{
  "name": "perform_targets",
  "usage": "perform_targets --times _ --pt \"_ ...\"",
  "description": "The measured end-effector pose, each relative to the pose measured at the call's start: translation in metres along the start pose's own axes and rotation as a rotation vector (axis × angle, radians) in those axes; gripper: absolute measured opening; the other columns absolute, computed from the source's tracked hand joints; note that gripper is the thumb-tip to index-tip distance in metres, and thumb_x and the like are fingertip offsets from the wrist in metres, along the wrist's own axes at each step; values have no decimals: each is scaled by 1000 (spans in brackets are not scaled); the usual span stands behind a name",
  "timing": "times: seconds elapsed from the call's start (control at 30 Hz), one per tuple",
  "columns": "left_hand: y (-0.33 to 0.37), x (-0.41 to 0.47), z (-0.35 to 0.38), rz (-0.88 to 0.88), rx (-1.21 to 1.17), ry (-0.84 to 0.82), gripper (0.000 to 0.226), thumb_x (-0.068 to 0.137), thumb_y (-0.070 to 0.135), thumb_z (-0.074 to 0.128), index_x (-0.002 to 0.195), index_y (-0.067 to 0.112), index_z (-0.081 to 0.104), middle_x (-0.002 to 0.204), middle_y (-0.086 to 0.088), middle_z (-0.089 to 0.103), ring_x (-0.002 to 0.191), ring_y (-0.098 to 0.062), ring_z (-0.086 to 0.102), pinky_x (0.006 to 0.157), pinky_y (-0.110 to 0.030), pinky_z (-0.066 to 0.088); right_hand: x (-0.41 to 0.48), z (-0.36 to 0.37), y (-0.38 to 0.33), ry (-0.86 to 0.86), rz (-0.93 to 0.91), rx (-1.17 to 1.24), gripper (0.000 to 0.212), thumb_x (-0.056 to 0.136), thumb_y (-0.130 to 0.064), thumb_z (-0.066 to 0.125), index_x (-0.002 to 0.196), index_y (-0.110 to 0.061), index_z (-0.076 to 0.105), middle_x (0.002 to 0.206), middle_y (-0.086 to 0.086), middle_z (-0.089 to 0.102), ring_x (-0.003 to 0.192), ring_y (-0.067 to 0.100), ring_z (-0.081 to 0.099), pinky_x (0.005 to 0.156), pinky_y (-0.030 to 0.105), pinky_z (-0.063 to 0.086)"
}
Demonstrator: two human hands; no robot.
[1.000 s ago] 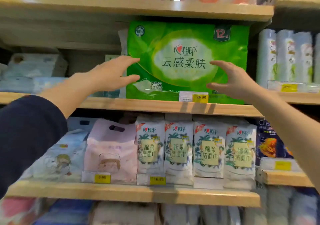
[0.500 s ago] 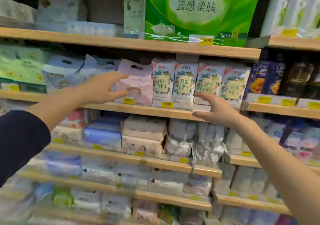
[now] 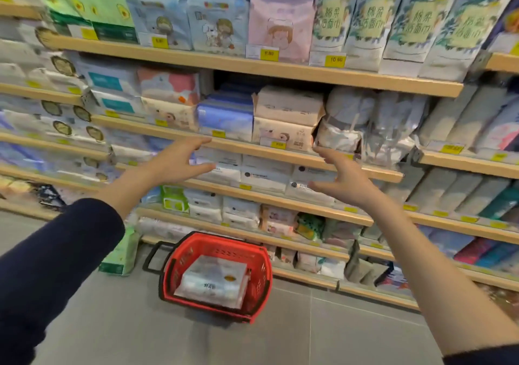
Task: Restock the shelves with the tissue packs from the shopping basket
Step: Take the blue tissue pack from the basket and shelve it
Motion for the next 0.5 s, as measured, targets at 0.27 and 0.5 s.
perform_targets --times 0.27,0.5 --pt "-103 -58 23 -55 -52 -224 72 83 43 61 143 18 30 148 -2 37 130 -21 42 98 -29 36 -24 134 -34 -83 181 186 81 75 -25 72 141 -20 27 147 5 33 135 22 32 104 37 33" --pt "-182 -88 39 -104 -44 -325 73 82 39 64 143 17 30 148 -6 37 127 -22 45 94 -29 37 -38 232 -48 -140 305 240 86 71 -26 75 142 -18 27 148 5 33 134 23 33 101 34 35"
Point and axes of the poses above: each hand's wrist, its own x-axis towards the middle knuckle, its own z-axis out of the palm, y = z × x, the point moved 2 cm from there along x, towards the middle knuckle
